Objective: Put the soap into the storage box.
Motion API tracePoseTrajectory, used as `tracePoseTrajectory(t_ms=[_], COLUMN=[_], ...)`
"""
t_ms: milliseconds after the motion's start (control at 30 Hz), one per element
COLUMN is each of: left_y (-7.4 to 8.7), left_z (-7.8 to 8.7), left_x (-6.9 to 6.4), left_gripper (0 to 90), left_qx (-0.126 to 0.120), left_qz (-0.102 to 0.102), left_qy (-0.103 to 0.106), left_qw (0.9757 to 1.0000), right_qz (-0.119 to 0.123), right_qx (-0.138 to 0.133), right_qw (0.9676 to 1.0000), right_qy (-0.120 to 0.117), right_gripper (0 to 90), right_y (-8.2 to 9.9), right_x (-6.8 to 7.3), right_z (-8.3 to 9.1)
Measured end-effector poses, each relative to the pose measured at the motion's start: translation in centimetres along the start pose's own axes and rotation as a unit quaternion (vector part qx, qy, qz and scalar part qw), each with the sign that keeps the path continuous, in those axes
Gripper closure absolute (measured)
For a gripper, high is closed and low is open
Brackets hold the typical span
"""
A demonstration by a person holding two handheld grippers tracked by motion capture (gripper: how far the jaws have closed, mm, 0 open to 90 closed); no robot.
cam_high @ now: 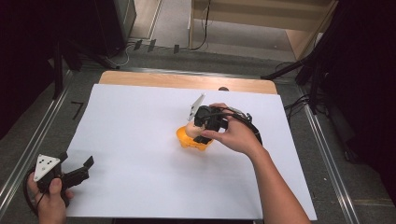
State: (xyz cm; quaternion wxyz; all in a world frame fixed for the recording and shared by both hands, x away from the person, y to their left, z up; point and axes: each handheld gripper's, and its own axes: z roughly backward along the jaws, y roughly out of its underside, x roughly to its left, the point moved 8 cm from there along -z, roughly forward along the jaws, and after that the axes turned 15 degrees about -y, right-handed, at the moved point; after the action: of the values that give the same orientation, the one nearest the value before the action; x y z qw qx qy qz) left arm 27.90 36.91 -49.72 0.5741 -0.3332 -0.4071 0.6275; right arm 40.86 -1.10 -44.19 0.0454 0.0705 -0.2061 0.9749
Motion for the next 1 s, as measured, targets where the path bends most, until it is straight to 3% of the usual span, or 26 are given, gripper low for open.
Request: tracePoseTrajectory(t_ms=[733,800,1000], left_y=[0.0,0.0,0.0], left_z=[0.0,0.0,0.0], left_x=[0.0,-0.1,-0.1], left_gripper=[8.1,8.1,8.1], left_qx=[0.000,0.000,0.000], left_qz=[-0.001,-0.001,-0.001], left_qy=[0.002,0.003,0.002], left_qw=[1.0000,1.0000,1.0000], right_qz=[-0.020,-0.027,-0.039], right_qx=[0.023,0.017,-0.010], right_qw=[0.9993,0.9991,0.9989], right_qy=[-0.024,-0.027,-0.022], right_gripper=[32.9,38.8,35.5], right_y=[-0.4,-0.3,-0.6], right_x=[-1.4,-1.5,-1.4], right_z=[-2.8,-2.7,-1.5])
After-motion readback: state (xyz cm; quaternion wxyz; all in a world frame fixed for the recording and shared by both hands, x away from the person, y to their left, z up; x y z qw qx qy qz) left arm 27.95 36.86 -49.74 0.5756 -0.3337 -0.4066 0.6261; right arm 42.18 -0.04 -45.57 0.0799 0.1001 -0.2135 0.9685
